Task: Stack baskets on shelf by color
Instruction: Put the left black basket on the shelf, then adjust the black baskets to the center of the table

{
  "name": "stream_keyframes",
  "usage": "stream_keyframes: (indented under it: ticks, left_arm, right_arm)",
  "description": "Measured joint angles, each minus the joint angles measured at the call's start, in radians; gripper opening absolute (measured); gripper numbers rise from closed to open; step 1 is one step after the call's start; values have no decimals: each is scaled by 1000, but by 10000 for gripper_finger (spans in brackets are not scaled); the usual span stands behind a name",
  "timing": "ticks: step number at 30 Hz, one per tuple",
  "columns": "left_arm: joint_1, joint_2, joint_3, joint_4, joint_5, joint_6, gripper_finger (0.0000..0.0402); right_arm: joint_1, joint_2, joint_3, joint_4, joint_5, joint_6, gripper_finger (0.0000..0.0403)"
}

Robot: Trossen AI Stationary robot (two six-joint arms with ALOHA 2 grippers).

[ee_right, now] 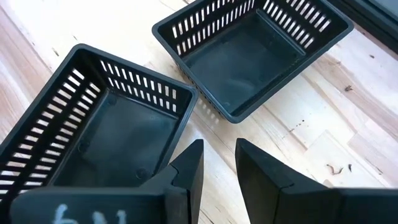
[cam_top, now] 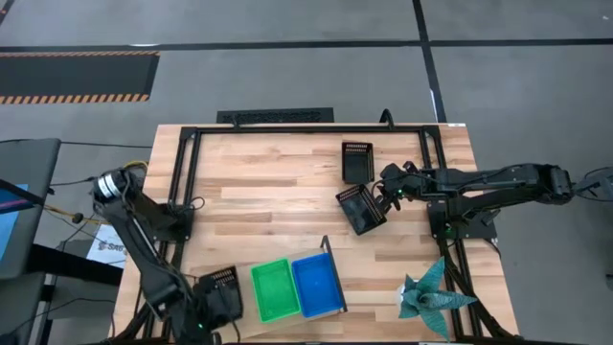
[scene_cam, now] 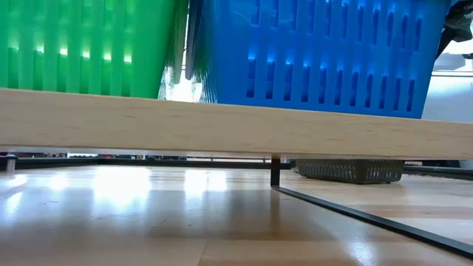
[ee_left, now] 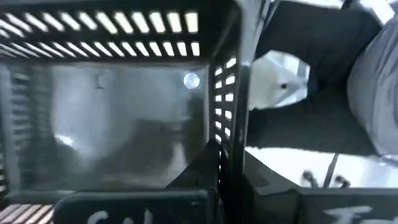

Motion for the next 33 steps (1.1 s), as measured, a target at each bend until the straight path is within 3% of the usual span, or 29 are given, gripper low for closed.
stream_keyframes:
  ticks: [7, 11, 16, 24, 33]
  left_arm:
    - [0, 65, 0, 61, 26, 13, 1]
    - [3, 64, 0, 66, -9, 14, 13]
    - [12, 65, 0, 72, -55, -28, 40]
    - [12, 66, -1, 74, 19, -98, 96]
    - [17, 66, -1, 113, 11, -61, 141]
  right_arm:
    - [0, 0, 0, 0, 0, 1, 118]
    - [0, 0, 0, 0, 0, 1, 118]
    - [0, 0, 0, 0, 0, 1, 118]
    - [0, 0, 0, 0, 0, 0, 118]
    - [0, 0, 0, 0, 0, 0, 118]
